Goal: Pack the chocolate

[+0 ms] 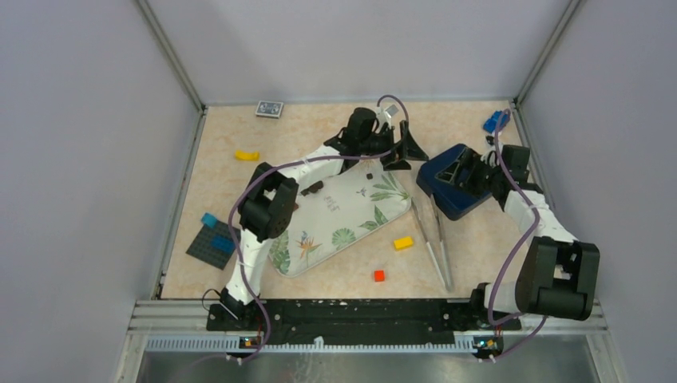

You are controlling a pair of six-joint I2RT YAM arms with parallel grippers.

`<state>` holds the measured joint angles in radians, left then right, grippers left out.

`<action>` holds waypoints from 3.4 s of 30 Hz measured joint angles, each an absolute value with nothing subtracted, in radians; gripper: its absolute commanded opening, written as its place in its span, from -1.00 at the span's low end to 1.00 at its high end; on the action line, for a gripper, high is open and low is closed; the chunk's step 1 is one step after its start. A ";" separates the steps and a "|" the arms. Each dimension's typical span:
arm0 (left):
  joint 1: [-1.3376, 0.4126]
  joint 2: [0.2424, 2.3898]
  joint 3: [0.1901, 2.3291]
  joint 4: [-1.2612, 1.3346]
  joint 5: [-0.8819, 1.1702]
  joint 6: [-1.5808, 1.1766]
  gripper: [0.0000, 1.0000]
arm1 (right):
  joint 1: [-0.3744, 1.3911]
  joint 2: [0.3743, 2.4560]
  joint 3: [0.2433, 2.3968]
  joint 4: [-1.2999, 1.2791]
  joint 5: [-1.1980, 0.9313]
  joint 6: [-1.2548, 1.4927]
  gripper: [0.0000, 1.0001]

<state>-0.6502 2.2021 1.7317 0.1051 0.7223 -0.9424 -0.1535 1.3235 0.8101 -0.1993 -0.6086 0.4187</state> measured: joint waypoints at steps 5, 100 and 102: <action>-0.650 2.218 1.751 0.113 0.731 -0.951 0.97 | -0.154 1.346 0.752 -0.166 -0.630 0.434 0.57; -0.498 1.272 1.056 -0.257 0.312 -0.629 0.97 | 0.089 1.697 1.383 -0.244 -0.273 0.410 0.64; -0.498 1.241 1.044 -0.257 0.310 -0.625 0.97 | 0.089 1.663 1.452 -0.263 -0.240 0.383 0.64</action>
